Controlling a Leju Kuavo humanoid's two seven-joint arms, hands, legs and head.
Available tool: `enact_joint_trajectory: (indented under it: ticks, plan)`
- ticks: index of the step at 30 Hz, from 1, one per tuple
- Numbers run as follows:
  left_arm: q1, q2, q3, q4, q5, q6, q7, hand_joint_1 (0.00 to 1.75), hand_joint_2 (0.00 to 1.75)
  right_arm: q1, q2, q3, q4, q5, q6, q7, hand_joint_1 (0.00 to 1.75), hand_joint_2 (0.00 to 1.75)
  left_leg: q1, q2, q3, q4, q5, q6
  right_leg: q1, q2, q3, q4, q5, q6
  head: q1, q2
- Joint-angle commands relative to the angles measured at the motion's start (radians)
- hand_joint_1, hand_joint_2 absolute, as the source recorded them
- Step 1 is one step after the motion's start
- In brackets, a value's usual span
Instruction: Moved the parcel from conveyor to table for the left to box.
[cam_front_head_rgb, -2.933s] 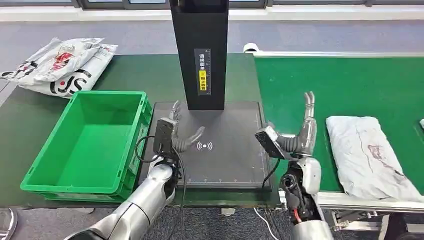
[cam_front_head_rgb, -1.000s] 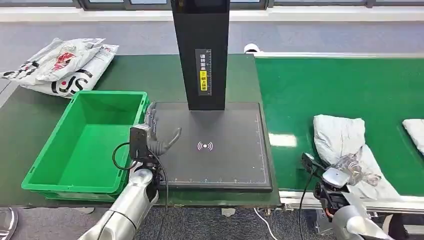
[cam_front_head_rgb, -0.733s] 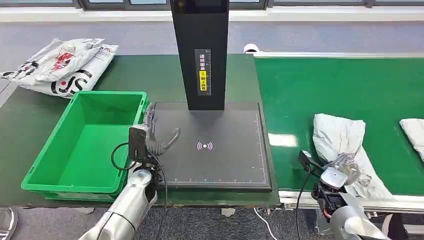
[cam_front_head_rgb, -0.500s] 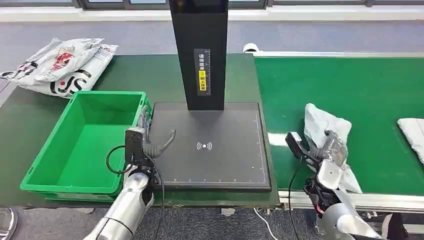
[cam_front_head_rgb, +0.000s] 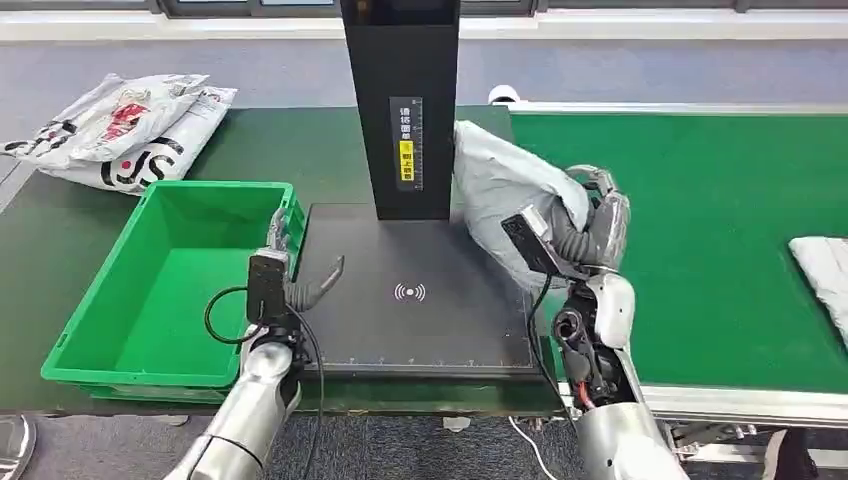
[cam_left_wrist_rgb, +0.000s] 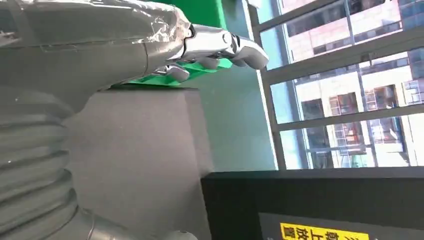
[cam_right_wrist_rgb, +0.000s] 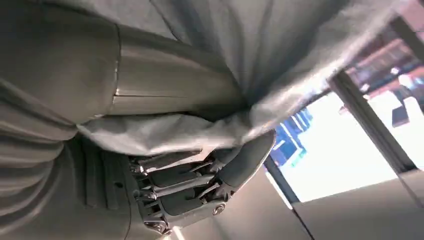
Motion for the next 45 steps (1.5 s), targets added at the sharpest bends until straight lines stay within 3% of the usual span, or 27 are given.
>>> enact_joint_trajectory:
  ticks: [1, 5, 6, 7, 9, 10, 11, 14, 15, 16, 22, 26, 34, 42, 45]
  plan:
    - [-0.059, -0.011, 0.043, 0.066, -0.008, -0.006, -0.006, 0.00, 1.75, 0.073, 0.003, 0.363, -0.049, -0.055, 0.007, 0.048, 1.75, 1.75, 0.001, 0.005, 0.006, -0.002, -0.002, 0.001, 0.002, 0.003, 0.006, -0.004, 0.000, 0.000, 0.000, 0.000]
    - [-0.072, -0.005, 0.029, 0.080, -0.001, -0.020, -0.006, 0.00, 1.75, 0.036, 0.003, 0.546, 0.060, -0.118, 0.108, 0.116, 1.75, 1.75, 0.001, 0.008, 0.005, 0.000, -0.002, 0.000, 0.002, 0.005, 0.003, -0.002, 0.000, -0.001, 0.000, 0.000]
    - [-0.069, -0.001, 0.018, 0.080, -0.001, -0.030, -0.004, 0.00, 1.75, 0.039, 0.003, 0.588, 0.094, -0.204, 0.228, 0.116, 1.75, 1.75, 0.000, 0.005, 0.002, 0.000, -0.001, 0.000, 0.001, 0.004, 0.001, 0.000, 0.000, -0.001, 0.000, 0.000]
    - [-0.066, 0.000, 0.016, 0.081, 0.000, -0.029, -0.005, 0.00, 1.75, 0.050, -0.002, 0.607, 0.101, -0.215, 0.221, 0.114, 1.75, 1.75, 0.001, 0.006, 0.004, -0.001, -0.002, 0.000, 0.001, 0.004, 0.002, -0.001, 0.000, -0.001, 0.000, 0.000]
    - [-0.070, 0.001, 0.006, 0.095, 0.001, -0.040, -0.007, 0.00, 1.75, 0.052, -0.016, 0.671, 0.176, -0.301, 0.399, 0.125, 1.75, 1.75, 0.001, 0.006, 0.006, -0.002, -0.002, 0.000, 0.002, 0.004, 0.005, -0.004, 0.000, -0.001, 0.000, 0.000]
    - [-0.072, 0.000, 0.005, 0.100, 0.002, -0.039, -0.009, 0.00, 1.75, 0.052, -0.017, 0.680, 0.192, -0.312, 0.383, 0.119, 1.01, 1.75, 0.001, 0.006, 0.007, -0.003, -0.001, 0.000, 0.002, 0.003, 0.006, -0.004, 0.000, -0.001, 0.000, 0.000]
    - [-0.077, 0.000, -0.002, 0.106, 0.001, -0.043, -0.010, 0.00, 1.75, 0.034, -0.020, 0.710, 0.252, -0.339, 0.454, 0.121, 0.49, 1.75, 0.002, 0.006, 0.010, -0.005, -0.001, 0.000, 0.003, 0.003, 0.010, -0.007, 0.001, -0.001, 0.000, 0.000]
    - [-0.084, 0.000, -0.005, 0.111, 0.003, -0.044, -0.008, 0.00, 1.75, 0.013, -0.023, 0.736, 0.305, -0.349, 0.480, 0.121, 0.49, 1.75, 0.001, 0.004, 0.007, -0.003, -0.001, 0.000, 0.004, 0.001, 0.007, -0.005, 0.000, -0.001, 0.000, 0.000]
    - [-0.085, 0.000, -0.005, 0.111, 0.003, -0.044, -0.008, 0.00, 1.75, 0.009, -0.023, 0.737, 0.309, -0.351, 0.480, 0.120, 0.14, 1.75, 0.001, 0.003, 0.004, -0.001, -0.001, 0.000, 0.004, 0.002, 0.004, -0.002, 0.000, -0.001, 0.000, 0.000]
    - [-0.085, 0.001, -0.007, 0.109, 0.005, -0.047, -0.010, 0.00, 1.75, -0.002, -0.022, 0.740, 0.327, -0.364, 0.499, 0.119, 0.00, 1.75, 0.001, 0.004, 0.005, -0.002, -0.001, 0.000, 0.004, 0.002, 0.005, -0.003, 0.000, -0.001, 0.000, 0.000]
    - [-0.078, 0.003, -0.017, 0.087, 0.006, -0.050, -0.001, 0.00, 1.75, -0.018, -0.031, 0.716, 0.335, -0.450, 0.470, 0.045, 0.00, 1.75, 0.001, 0.002, 0.005, -0.001, -0.001, 0.000, 0.004, 0.000, 0.005, -0.003, -0.001, -0.001, 0.000, 0.000]
    - [-0.069, -0.001, -0.017, 0.069, 0.016, -0.038, -0.013, 0.00, 1.75, 0.033, -0.039, 0.621, 0.208, -0.593, 0.314, -0.123, 0.00, 1.75, 0.000, 0.001, 0.004, -0.001, -0.001, 0.000, 0.003, -0.001, 0.004, -0.002, -0.001, -0.001, 0.000, 0.000]
    - [-0.083, -0.005, -0.087, 0.075, 0.030, -0.091, -0.017, 0.00, 1.75, 0.107, -0.071, 0.443, -0.035, -0.958, 0.276, -0.345, 0.00, 1.75, 0.000, -0.001, 0.001, 0.000, 0.000, 0.000, 0.003, -0.003, 0.001, -0.001, -0.001, -0.001, 0.000, 0.000]
    - [-0.060, -0.011, -0.155, 0.061, 0.005, -0.119, -0.004, 0.00, 1.75, 0.103, -0.093, 0.376, -0.079, -1.045, 0.268, -0.369, 0.00, 1.75, -0.001, -0.001, 0.002, -0.001, 0.000, 0.000, 0.001, -0.002, 0.002, -0.001, -0.001, 0.000, 0.000, 0.000]
    - [-0.057, -0.002, -0.214, 0.065, -0.031, -0.158, 0.028, 0.00, 1.75, 0.083, -0.085, 0.335, -0.047, -1.061, 0.189, -0.396, 0.00, 1.75, 0.000, 0.001, 0.003, -0.001, -0.001, 0.000, 0.002, -0.001, 0.003, -0.002, -0.001, -0.001, 0.000, 0.000]
